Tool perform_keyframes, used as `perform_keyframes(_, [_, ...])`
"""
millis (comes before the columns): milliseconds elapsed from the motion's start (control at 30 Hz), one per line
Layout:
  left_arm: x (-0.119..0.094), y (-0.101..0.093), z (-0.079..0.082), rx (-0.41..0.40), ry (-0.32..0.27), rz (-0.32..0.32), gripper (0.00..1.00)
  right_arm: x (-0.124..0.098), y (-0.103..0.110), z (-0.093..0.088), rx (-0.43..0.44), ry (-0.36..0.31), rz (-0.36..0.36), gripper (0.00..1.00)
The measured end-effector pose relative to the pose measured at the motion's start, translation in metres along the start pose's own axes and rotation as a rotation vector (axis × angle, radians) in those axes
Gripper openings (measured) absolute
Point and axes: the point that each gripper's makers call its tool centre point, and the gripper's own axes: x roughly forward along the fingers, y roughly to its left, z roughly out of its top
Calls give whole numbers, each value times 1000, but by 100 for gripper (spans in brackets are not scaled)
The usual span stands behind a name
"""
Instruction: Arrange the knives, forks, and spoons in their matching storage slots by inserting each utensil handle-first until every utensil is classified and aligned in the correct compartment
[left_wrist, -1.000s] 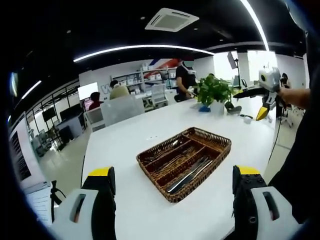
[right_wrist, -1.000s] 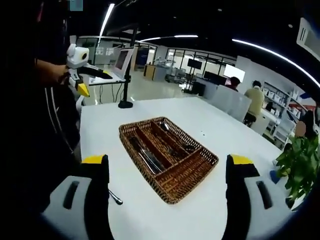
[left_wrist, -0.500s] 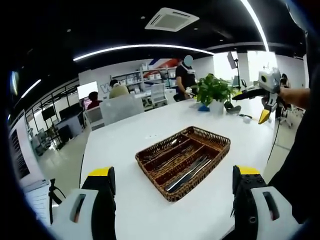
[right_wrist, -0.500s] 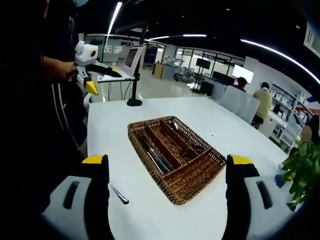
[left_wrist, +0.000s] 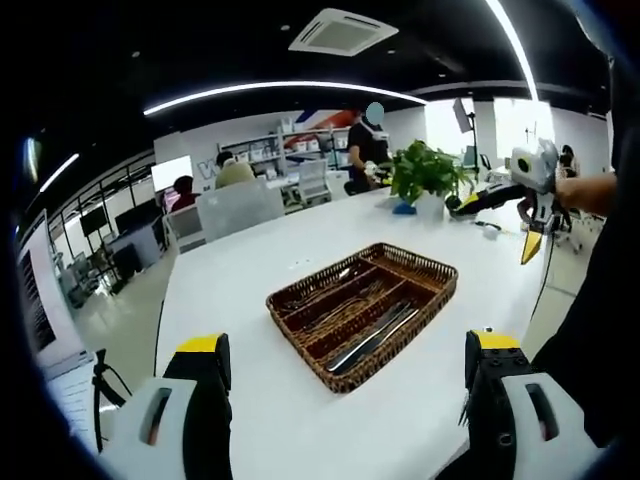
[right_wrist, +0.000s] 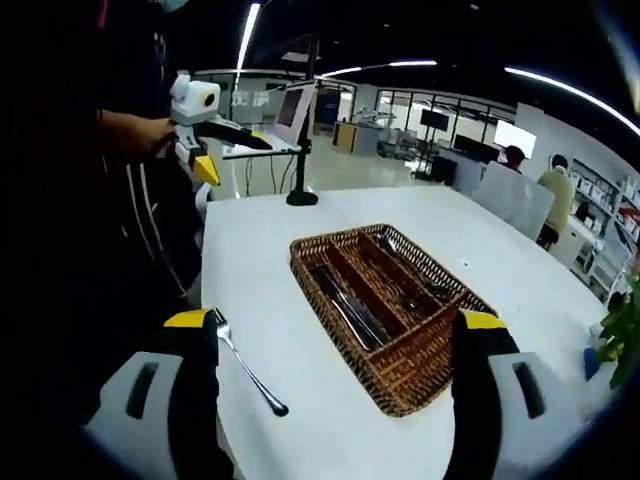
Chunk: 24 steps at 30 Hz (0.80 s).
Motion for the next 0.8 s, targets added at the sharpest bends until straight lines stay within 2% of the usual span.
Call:
perform_keyframes(67, [-1,1,0,1,-4,2,99,4,4,-5,-19,23,19,100])
perform_keyframes(300, [-3,3,-1,-2,-5,8,99,8,11,-1,-61,27,48,95])
perform_keyframes(433, [-4,4,-2,-4,-6,11,99,14,21,-2,-83,34,93,91])
perform_keyframes(500, [-4,3,-1,-5,-7,10,99,21,27,-7,-86,42,114,91])
perform_keyframes(600, [-4,3,-1,-1,-6,9,99,34,43,-29,-139,102,171,89])
perform_keyframes(800, [-7,5,1,0,-11,16,99,50,60,-35,-136,105,221,87])
